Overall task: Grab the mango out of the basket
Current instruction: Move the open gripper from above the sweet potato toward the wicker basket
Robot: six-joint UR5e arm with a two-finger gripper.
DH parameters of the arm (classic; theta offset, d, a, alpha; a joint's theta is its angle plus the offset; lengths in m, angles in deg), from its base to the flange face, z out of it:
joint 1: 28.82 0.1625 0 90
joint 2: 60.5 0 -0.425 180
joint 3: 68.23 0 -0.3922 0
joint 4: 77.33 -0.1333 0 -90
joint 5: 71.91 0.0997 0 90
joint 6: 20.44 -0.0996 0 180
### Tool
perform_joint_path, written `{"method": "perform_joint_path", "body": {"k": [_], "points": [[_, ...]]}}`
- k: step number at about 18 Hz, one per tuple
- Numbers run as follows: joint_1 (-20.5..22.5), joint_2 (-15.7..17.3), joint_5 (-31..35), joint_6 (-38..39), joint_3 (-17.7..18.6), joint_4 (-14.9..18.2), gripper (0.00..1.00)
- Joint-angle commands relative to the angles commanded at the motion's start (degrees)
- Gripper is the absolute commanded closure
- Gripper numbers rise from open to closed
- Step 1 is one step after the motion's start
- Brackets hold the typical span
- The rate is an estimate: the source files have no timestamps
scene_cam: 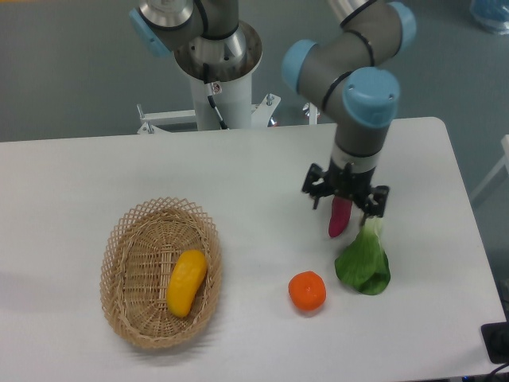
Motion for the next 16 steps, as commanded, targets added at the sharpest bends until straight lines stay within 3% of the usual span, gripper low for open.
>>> {"method": "perform_joint_path", "body": {"k": [7, 16], "points": [[-6.76, -1.4, -1.06, 9.15, -0.79, -0.09, 0.0], [-16.17, -6.59, -0.27, 19.17, -4.84, -0.09, 0.0]]}}
